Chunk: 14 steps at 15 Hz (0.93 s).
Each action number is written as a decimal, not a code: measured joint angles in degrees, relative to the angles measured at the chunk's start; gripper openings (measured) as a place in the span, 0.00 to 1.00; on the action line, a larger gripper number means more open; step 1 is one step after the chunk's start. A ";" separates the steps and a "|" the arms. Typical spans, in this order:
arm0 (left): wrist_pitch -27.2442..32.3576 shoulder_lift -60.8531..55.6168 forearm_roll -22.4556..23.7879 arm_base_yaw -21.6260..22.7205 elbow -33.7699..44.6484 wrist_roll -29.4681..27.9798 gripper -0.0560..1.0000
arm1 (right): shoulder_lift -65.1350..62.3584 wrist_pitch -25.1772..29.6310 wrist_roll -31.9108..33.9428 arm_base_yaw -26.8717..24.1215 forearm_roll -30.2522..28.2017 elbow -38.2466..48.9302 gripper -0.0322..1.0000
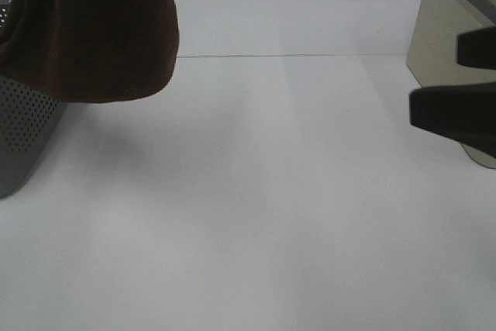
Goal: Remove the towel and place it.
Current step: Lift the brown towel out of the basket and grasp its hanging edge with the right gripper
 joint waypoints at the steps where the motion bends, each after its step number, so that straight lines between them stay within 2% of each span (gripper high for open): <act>1: -0.63 0.52 -0.29 -0.69 0.00 0.00 0.05 | 4.47 2.29 -8.25 0.00 7.16 -0.06 0.85; 4: -2.18 1.43 -4.07 -1.43 0.00 0.00 0.05 | 18.45 10.31 -25.73 0.63 20.80 -0.06 0.85; 6: -2.18 1.72 -5.73 -1.60 0.00 0.00 0.05 | 25.38 11.97 -32.49 5.44 27.50 -0.11 0.85; 7: -2.18 1.83 -6.30 -1.60 0.00 0.00 0.05 | 28.25 11.06 -34.72 8.65 28.65 -0.11 0.85; 8: -2.18 2.01 -6.53 -1.60 0.00 0.00 0.05 | 33.06 7.39 -36.27 13.12 28.71 -2.41 0.85; 9: -2.18 2.01 -6.53 -1.60 0.00 0.00 0.05 | 33.06 7.39 -36.27 13.12 28.71 -2.41 0.85; 10: -2.01 2.06 -7.62 -1.60 0.00 0.00 0.05 | 36.67 6.47 -36.38 14.55 28.71 -7.05 0.85; 13: -0.97 2.12 -7.91 -1.60 0.00 0.06 0.05 | 38.45 6.59 -34.84 14.55 29.62 -11.80 0.85; 14: -0.97 2.12 -7.91 -1.60 0.00 0.06 0.05 | 38.45 8.59 -34.66 14.55 29.56 -12.78 0.85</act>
